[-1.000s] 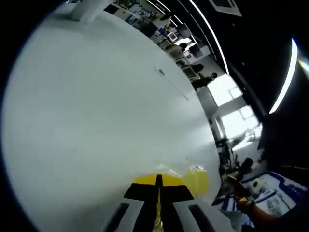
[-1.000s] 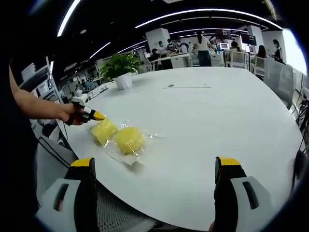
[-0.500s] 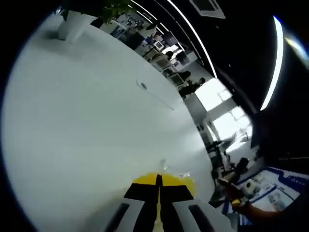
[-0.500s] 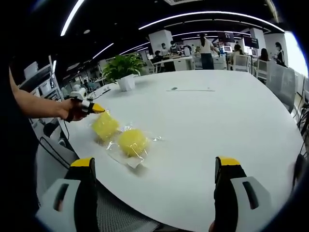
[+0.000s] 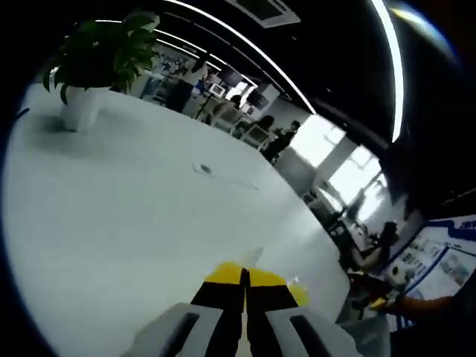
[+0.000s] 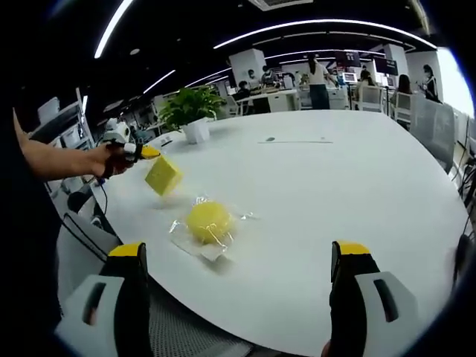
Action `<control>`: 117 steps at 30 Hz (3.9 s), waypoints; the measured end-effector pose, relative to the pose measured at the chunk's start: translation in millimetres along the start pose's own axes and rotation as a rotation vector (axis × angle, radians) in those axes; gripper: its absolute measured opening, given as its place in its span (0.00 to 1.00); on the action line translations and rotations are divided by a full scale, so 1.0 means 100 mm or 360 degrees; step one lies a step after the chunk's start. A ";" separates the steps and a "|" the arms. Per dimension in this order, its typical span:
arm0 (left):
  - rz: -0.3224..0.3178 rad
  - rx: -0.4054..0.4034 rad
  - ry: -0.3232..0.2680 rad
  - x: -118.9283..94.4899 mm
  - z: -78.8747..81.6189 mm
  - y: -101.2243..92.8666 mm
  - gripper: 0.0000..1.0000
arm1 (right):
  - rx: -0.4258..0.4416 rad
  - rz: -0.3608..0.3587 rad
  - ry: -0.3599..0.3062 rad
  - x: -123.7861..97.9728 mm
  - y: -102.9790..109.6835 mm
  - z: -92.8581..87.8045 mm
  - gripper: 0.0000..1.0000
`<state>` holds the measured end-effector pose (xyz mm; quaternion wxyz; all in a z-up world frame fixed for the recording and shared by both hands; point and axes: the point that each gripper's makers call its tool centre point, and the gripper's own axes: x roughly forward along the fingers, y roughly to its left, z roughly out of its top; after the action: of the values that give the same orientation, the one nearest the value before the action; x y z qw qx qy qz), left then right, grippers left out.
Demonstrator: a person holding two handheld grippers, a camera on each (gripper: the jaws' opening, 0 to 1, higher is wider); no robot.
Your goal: Compare the silicone blocks by pressing each to a similar depth, holding the contact briefly, and releasing to observe deformation and rebound differences across the visible hardness samples.
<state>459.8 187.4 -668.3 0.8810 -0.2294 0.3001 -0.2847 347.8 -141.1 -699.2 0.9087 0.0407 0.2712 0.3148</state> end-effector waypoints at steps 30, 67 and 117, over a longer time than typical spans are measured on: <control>-0.0171 0.0473 -0.0309 -0.53 1.19 -0.88 0.00 | -0.0066 0.0008 -0.0177 -0.01 0.01 0.61 0.96; -0.0426 0.0601 -0.0475 -0.77 1.50 -1.88 0.00 | -0.0204 0.0376 -0.0362 0.17 0.52 1.61 0.96; -0.0933 0.0515 -0.0394 -0.74 1.18 -2.55 0.00 | -0.0228 0.1047 -0.0475 0.43 1.76 2.27 0.68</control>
<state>396.0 74.7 -408.0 0.8165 -0.1961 0.0636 -0.5393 397.2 46.9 -483.8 0.7890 0.1074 0.0855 0.5988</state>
